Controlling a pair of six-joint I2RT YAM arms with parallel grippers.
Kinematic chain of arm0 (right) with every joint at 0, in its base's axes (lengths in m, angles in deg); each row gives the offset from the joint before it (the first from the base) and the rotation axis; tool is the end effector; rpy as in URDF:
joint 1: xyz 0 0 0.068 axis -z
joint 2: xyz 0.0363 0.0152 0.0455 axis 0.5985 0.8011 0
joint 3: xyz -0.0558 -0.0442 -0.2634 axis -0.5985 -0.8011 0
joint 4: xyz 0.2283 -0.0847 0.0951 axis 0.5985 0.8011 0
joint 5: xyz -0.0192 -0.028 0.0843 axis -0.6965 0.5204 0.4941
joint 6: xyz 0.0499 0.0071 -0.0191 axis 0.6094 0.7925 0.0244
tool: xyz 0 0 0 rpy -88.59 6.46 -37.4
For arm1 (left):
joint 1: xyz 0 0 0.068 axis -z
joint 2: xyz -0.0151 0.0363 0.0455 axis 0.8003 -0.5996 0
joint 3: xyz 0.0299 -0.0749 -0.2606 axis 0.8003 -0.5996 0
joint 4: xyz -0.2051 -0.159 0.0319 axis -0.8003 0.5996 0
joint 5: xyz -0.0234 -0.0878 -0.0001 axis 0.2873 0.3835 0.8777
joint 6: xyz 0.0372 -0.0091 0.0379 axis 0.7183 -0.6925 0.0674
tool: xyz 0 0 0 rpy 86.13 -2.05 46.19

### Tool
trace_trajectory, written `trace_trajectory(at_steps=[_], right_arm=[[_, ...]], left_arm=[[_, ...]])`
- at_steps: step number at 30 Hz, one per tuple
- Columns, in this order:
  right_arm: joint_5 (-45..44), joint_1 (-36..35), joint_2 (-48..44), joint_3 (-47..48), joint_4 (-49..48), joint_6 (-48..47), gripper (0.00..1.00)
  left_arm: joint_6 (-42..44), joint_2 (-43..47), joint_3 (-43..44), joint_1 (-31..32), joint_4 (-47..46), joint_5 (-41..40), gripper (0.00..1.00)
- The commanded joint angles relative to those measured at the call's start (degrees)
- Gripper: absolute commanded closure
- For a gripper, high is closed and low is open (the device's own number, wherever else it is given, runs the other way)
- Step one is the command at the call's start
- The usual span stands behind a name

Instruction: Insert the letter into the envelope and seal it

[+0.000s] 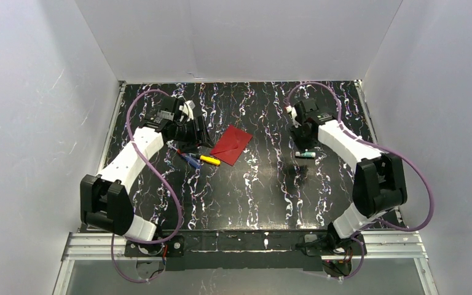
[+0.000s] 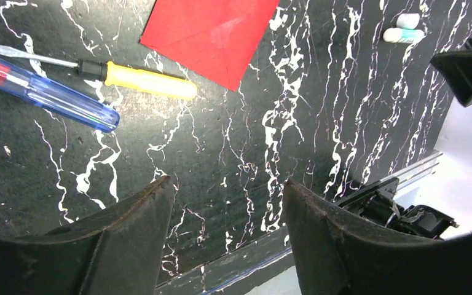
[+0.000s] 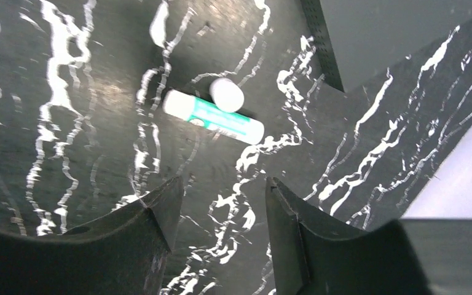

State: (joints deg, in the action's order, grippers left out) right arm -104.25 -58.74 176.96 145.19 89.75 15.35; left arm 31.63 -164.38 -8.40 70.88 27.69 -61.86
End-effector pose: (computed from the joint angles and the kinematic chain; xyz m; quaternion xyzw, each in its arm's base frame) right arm 0.3051 0.1126 0.2406 -0.2133 0.9358 -0.1021 0.2615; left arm 0.2942 -0.1070 0.2945 -0.0214 0.9244 -0.2838 0.2538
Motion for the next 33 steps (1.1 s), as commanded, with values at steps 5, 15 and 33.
trace_trajectory(at_steps=[5, 15, 33], right_arm=[[5.33, 4.06, 6.39, 3.16, 3.32, -7.33, 0.32], [12.73, 7.02, 12.69, 6.51, 4.35, -7.91, 0.20], [18.10, 9.86, 14.08, 4.18, 1.20, -11.32, 0.47]], left_arm=[[0.52, -0.88, 0.01, -0.14, 2.48, 3.95, 0.34], [1.54, -2.66, 1.40, -0.28, 3.09, 4.86, 0.32], [2.35, -4.47, 1.13, -1.62, 3.41, 6.29, 0.33]])
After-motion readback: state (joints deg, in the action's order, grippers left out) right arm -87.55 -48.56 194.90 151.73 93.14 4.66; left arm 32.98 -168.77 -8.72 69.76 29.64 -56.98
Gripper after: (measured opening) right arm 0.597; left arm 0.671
